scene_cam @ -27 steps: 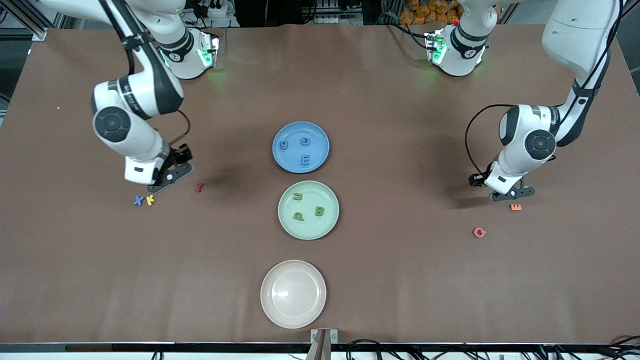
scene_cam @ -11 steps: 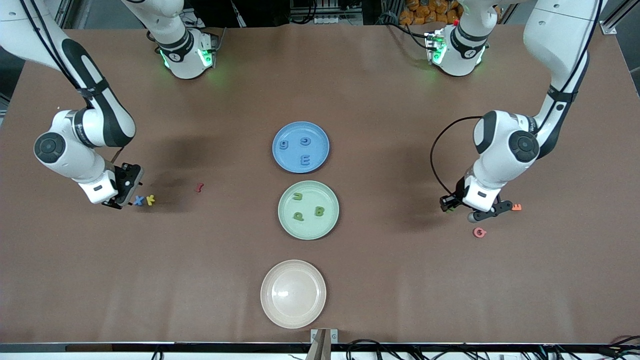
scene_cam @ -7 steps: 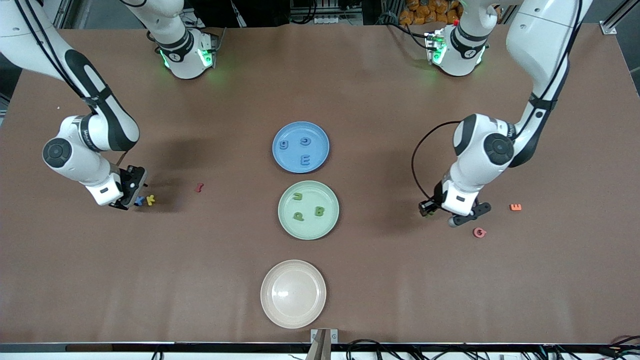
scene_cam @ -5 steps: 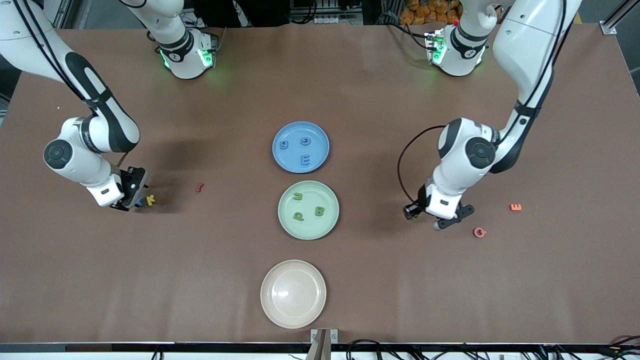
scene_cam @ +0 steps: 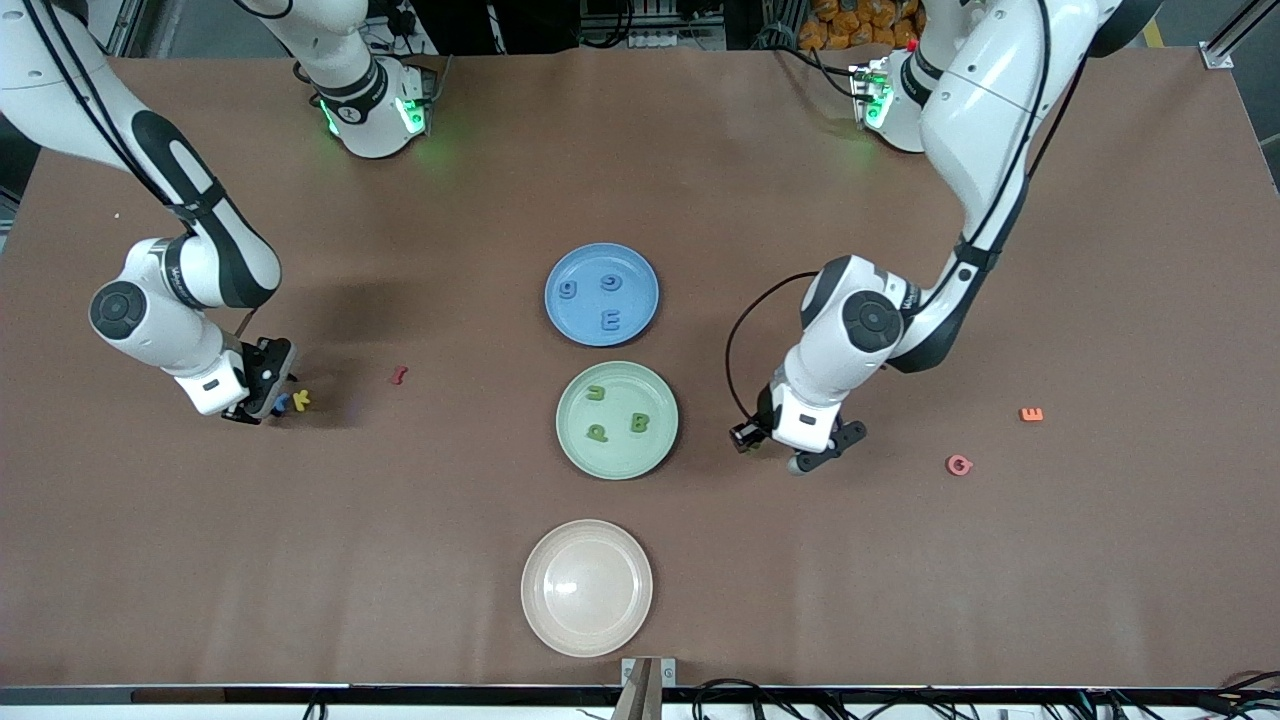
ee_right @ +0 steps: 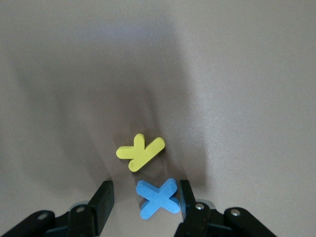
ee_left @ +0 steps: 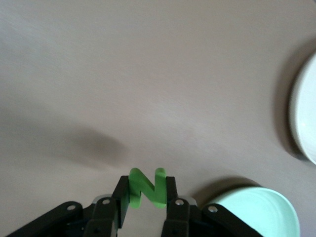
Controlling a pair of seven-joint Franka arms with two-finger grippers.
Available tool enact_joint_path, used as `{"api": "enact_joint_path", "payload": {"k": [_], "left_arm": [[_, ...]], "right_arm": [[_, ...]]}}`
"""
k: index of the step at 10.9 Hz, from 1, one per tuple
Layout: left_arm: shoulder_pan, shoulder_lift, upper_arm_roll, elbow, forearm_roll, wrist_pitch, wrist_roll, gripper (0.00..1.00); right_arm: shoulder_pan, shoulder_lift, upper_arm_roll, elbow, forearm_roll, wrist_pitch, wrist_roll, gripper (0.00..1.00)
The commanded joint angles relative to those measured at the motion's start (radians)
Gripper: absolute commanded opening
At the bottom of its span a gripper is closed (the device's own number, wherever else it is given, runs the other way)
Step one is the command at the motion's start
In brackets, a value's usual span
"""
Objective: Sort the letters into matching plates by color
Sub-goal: 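Place the green N on the green plate while the right gripper grasps X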
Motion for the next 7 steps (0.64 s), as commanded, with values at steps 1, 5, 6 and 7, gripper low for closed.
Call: {"api": "enact_joint_path", "payload": {"k": [1, 5, 6, 7], "left_arm": [[-0.075, 0.028, 0.014, 0.040, -0.008, 0.089, -0.058, 0.00], [-0.271, 0.037, 0.089, 0.041, -0.008, 0.145, -0.207, 0.00], [-0.350, 0.042, 0.144, 0.053, -0.008, 0.145, -0.230, 0.00], [-0.421, 0.048, 0.202, 0.078, -0.010, 0.145, -0.270, 0.00]], "right_arm": [[-0.003, 0.027, -0.004, 0.013, -0.021, 0.029, -0.033, 0.40], [0.001, 0.018, -0.013, 0.018, -0.010, 0.017, -0.047, 0.00], [0.003, 0.013, -0.013, 0.018, -0.008, 0.014, -0.045, 0.00], [0.006, 0.002, -0.013, 0.018, -0.007, 0.000, -0.042, 0.00]]}}
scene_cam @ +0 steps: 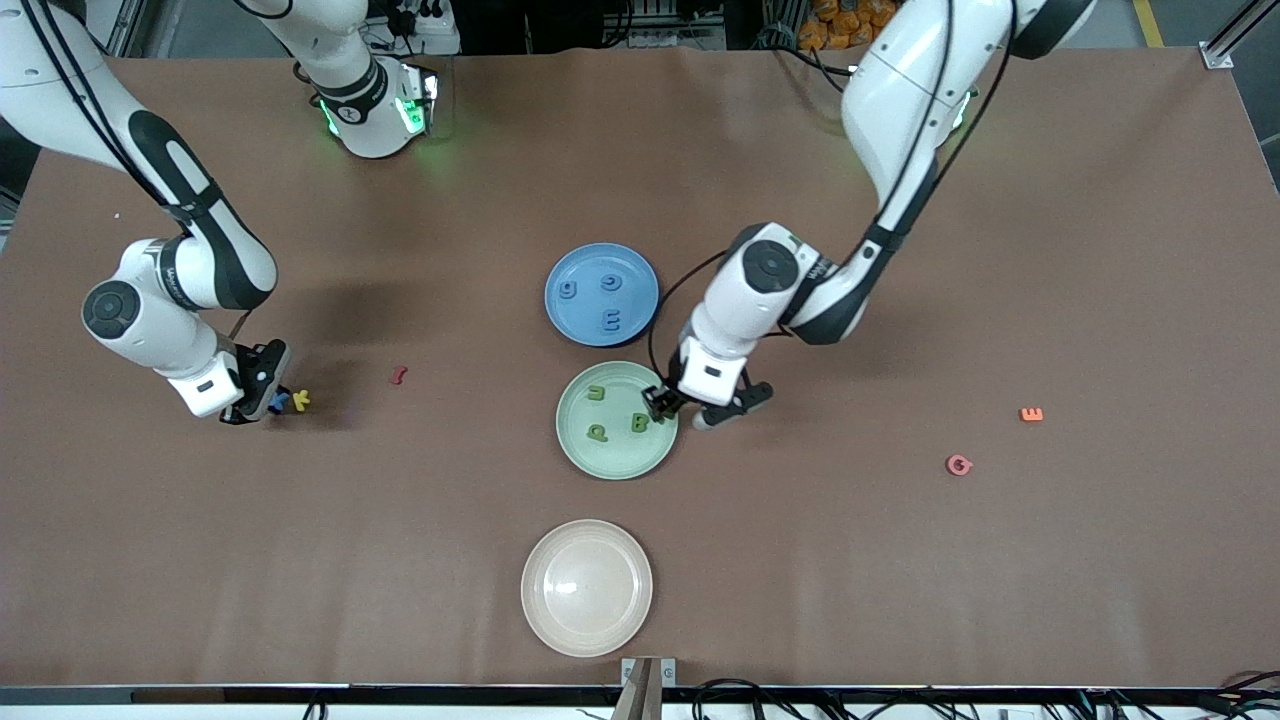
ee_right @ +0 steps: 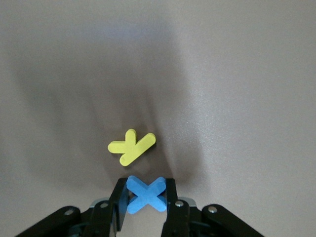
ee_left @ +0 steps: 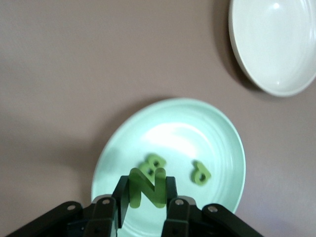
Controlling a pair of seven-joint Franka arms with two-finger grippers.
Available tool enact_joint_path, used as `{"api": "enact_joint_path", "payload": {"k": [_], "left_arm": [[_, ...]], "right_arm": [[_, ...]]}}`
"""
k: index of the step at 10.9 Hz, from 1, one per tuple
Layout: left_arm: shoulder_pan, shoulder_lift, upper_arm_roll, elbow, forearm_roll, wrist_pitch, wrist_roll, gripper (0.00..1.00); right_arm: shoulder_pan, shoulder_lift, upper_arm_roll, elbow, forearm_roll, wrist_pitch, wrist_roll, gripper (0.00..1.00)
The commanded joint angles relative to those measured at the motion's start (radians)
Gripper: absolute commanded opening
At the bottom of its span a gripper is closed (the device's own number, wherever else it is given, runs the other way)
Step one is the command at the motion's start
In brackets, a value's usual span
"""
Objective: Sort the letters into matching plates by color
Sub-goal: 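Place the green N on the green plate while the right gripper grasps X, then carry the blue X to the blue plate and open the right gripper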
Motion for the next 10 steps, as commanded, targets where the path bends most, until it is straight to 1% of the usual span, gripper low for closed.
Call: {"api": "enact_joint_path", "payload": {"k": [1, 3, 4, 5, 6, 7, 8, 9, 10], "left_arm": [[-0.201, 0.025, 0.160, 0.065, -0.010, 0.011, -0.108, 0.00], [-0.210, 0.052, 0.165, 0.070, -0.007, 0.014, -0.108, 0.00], [-0.213, 0.065, 0.165, 0.081, -0.007, 0.014, -0.108, 0.00], [-0.215, 0.074, 0.166, 0.081, -0.007, 0.014, -0.108, 0.07], [-0.215, 0.076, 0.166, 0.081, -0.004, 0.014, -0.102, 0.36], [-0.213, 0.076, 0.166, 0.081, 0.014, 0.014, -0.100, 0.61], [-0.213, 0.076, 0.166, 0.079, 0.054, 0.014, -0.100, 0.81], [-0.213, 0.076, 0.166, 0.079, 0.082, 0.014, -0.100, 0.93], [-0.213, 0.076, 0.166, 0.079, 0.085, 0.014, -0.100, 1.00]], "right_arm": [[0.005, -0.019, -0.007, 0.008, -0.006, -0.046, -0.013, 0.00], [0.030, -0.090, -0.007, 0.010, 0.009, -0.132, -0.009, 0.00], [0.035, -0.110, -0.005, 0.013, 0.039, -0.180, -0.009, 0.00], [0.053, -0.128, -0.005, 0.019, 0.081, -0.223, -0.007, 0.00], [0.067, -0.144, -0.005, 0.019, 0.116, -0.260, -0.003, 0.00], [0.088, -0.159, -0.005, 0.018, 0.148, -0.283, 0.017, 0.00], [0.102, -0.173, -0.005, 0.018, 0.153, -0.307, 0.060, 0.00], [0.125, -0.185, -0.005, 0.018, 0.155, -0.335, 0.120, 0.00], [0.143, -0.198, 0.001, 0.018, 0.155, -0.352, 0.190, 0.00]]}}
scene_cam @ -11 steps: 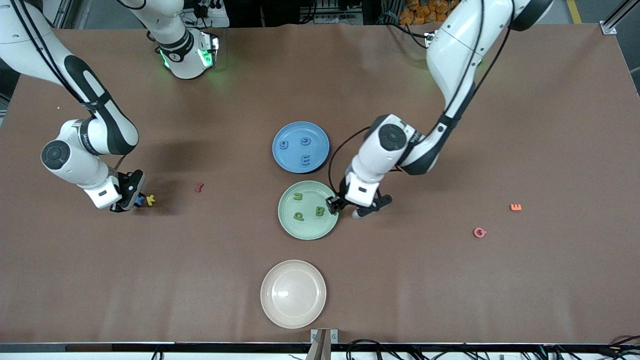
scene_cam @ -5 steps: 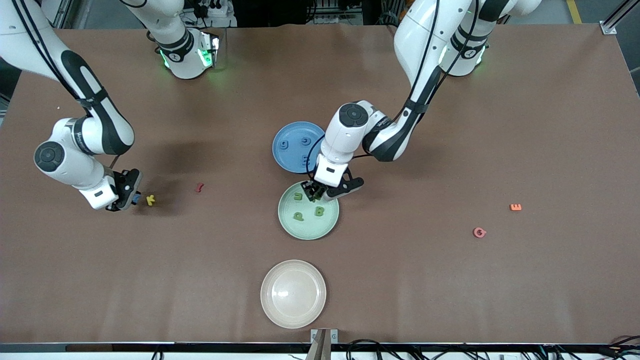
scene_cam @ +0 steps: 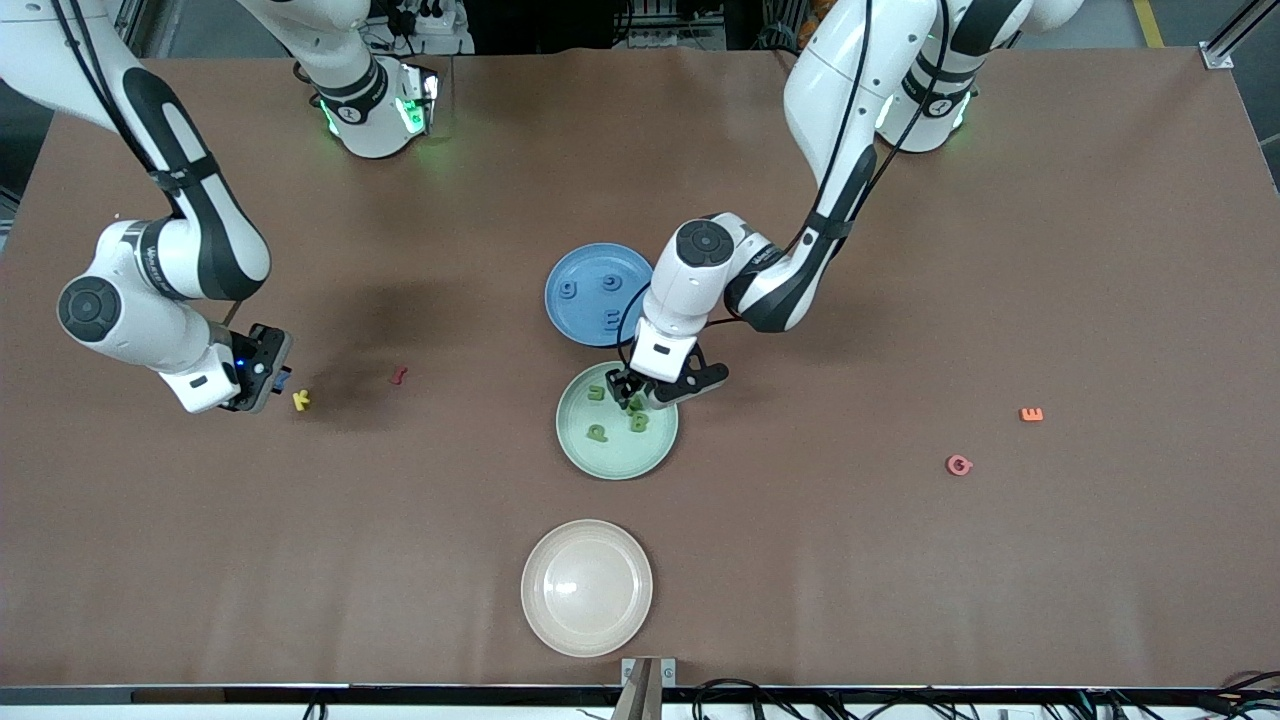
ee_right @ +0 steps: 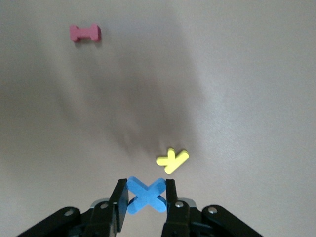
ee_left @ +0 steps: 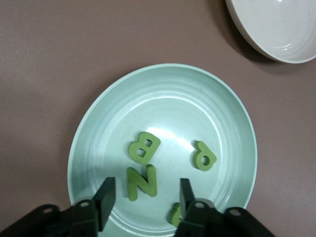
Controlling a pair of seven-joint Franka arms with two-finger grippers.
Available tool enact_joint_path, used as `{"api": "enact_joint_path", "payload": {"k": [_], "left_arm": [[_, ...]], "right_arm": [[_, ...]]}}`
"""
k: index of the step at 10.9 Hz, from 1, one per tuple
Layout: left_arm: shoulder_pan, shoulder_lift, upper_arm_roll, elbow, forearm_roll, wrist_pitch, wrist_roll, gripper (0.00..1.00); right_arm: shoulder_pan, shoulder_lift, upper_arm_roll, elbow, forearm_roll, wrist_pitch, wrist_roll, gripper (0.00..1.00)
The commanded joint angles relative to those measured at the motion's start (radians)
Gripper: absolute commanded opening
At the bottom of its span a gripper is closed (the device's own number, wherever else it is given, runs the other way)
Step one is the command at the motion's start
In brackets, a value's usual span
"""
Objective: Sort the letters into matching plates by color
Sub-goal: 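Carry the blue X to the blue plate and open the right gripper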
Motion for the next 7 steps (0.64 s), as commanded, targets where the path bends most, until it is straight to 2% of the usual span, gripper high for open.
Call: {"api": "enact_joint_path", "payload": {"k": [1, 5, 7], "left_arm": [[-0.008, 0.009, 0.012, 0.020, 0.041, 0.008, -0.003, 1.00], [0.018, -0.010, 0.035, 0.020, 0.047, 0.005, -0.002, 1.00], [0.020, -0.013, 0.083, 0.014, 0.049, -0.003, 0.030, 1.00]], "right_arm": [[0.062, -0.052, 0.003, -0.014, 0.018, -0.063, 0.184, 0.00], [0.165, -0.069, 0.037, -0.019, 0.024, -0.094, 0.456, 0.00], [0.188, -0.071, 0.089, -0.019, 0.024, -0.103, 0.598, 0.00]]}}
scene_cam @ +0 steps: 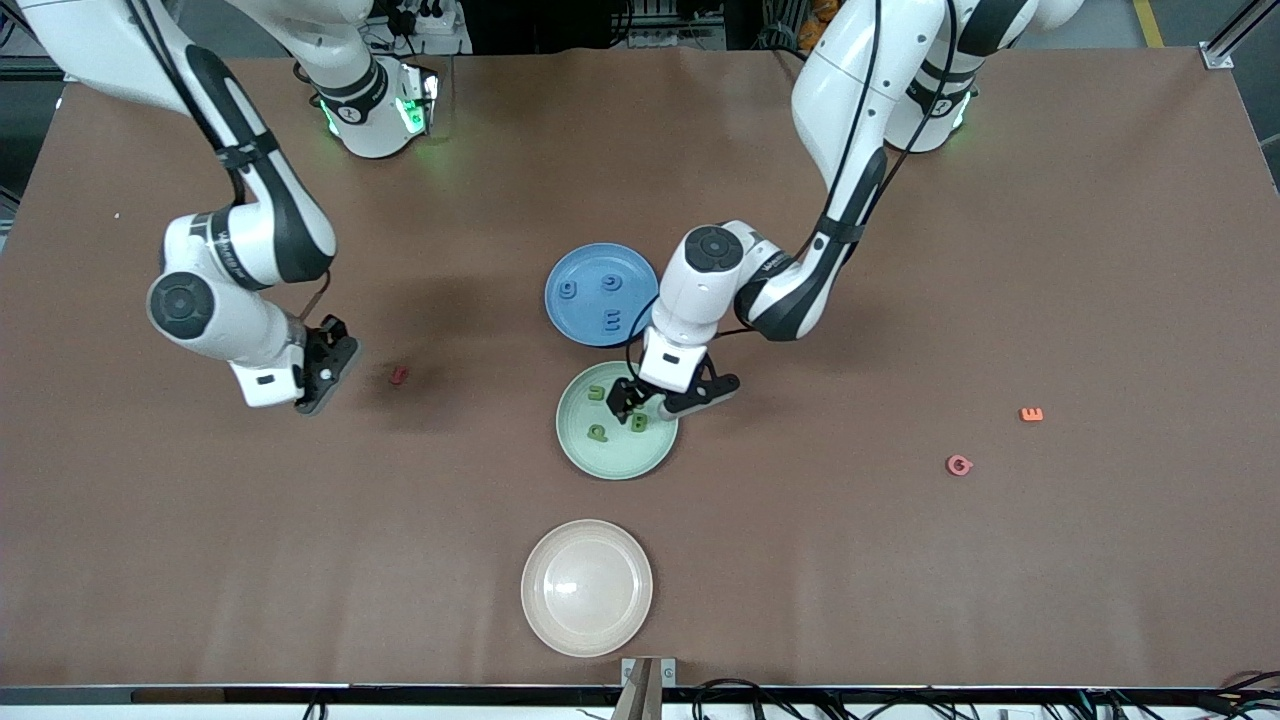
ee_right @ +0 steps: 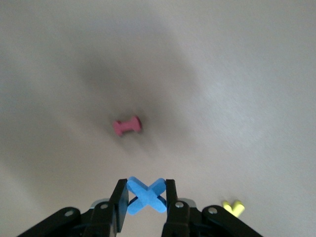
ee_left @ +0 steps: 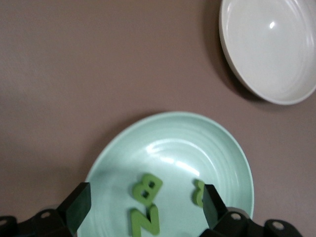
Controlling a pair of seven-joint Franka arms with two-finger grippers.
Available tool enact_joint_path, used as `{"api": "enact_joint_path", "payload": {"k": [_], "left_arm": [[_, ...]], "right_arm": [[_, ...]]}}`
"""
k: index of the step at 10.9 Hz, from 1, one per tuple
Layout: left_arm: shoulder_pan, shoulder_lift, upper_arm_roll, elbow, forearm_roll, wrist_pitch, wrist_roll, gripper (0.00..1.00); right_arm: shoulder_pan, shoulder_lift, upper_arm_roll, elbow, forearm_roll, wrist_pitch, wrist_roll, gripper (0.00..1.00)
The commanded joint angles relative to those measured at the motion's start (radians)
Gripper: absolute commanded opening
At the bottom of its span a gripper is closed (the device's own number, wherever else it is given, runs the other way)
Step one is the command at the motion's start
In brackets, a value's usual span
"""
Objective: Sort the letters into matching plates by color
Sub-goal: 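Carry the blue X to the blue plate and open the right gripper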
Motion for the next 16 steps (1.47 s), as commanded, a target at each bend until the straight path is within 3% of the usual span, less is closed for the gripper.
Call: {"api": "enact_joint_path", "payload": {"k": [1, 3, 4, 6, 12, 14, 16], "left_arm": [[0.016, -0.020, 0.062, -0.009, 0.028, -0.052, 0.061, 1.00], [0.091, -0.076, 0.053, -0.009, 0.026, -0.204, 0.208, 1.00], [0.130, -0.102, 0.048, -0.006, 0.014, -0.288, 0.287, 1.00], [0.207, -0.102, 0.018, -0.004, -0.005, -0.329, 0.413, 1.00], [0.298, -0.001, 0.012, -0.028, -0.006, -0.342, 0.626, 1.00], [0.361, -0.010, 0.010, -0.026, -0.008, -0.469, 0.755, 1.00], [0.367, -0.004, 0.010, -0.032, -0.012, -0.490, 0.784, 1.00]], "right_arm": [[0.021, -0.034, 0.094, -0.020, 0.017, -0.030, 0.226, 0.00], [0.024, -0.031, 0.195, -0.020, 0.017, -0.046, 0.437, 0.00], [0.055, -0.029, 0.214, -0.020, 0.017, -0.047, 0.519, 0.00], [0.115, -0.020, 0.223, -0.020, 0.017, -0.045, 0.646, 0.00], [0.331, 0.013, 0.222, 0.003, 0.097, -0.031, 0.984, 0.00], [0.388, 0.053, 0.222, 0.030, 0.097, -0.014, 1.128, 0.00], [0.437, 0.096, 0.220, 0.043, 0.096, 0.028, 1.228, 0.00]]}}
